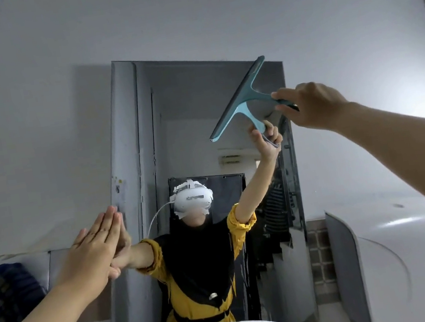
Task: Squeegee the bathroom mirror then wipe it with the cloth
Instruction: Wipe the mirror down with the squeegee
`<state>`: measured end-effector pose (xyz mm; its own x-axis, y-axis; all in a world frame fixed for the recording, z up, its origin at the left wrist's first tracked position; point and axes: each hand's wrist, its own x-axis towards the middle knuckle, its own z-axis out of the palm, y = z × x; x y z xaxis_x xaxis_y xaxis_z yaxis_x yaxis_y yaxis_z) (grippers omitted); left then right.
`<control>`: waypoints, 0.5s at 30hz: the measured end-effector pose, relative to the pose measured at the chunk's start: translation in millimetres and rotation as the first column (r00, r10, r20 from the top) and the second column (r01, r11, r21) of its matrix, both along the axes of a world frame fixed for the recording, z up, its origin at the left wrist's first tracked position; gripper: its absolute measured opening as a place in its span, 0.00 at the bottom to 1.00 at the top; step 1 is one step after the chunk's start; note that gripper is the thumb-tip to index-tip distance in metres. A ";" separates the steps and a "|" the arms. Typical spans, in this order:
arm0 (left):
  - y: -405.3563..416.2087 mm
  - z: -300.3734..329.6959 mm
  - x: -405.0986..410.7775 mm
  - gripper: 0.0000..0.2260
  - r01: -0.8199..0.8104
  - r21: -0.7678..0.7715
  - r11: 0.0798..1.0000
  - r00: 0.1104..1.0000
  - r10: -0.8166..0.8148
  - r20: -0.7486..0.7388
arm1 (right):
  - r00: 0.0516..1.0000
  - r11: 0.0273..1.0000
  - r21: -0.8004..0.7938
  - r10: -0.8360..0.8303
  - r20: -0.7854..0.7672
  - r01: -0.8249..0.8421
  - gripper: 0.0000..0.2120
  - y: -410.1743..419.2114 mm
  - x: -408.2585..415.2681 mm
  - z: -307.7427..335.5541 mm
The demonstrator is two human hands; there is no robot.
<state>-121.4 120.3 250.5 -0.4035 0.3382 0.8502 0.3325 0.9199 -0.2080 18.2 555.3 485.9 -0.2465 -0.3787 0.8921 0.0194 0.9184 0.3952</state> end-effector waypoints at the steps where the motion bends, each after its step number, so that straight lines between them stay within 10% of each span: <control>1: 1.7 0.8 2.5 0.47 0.001 -0.009 1.000 1.000 -0.001 0.015 | 1.000 0.999 -0.020 -0.028 -0.005 0.028 0.17 3.5 2.3 -3.0; 8: -2.7 5.8 1.8 0.34 -0.044 -0.041 0.998 0.998 0.046 0.053 | 0.990 0.936 -0.324 -0.137 0.025 0.138 0.13 12.9 21.7 -40.6; 11: -1.2 4.8 2.0 0.52 -0.020 -0.048 0.999 0.995 0.024 0.096 | 0.997 0.871 -0.486 -0.058 0.047 0.074 0.11 -11.8 13.7 -61.1; 15: 1.3 3.1 10.1 0.51 -0.033 -0.013 0.999 0.998 0.034 0.047 | 0.997 0.754 -0.656 0.025 0.070 0.027 0.12 -54.4 5.8 -78.1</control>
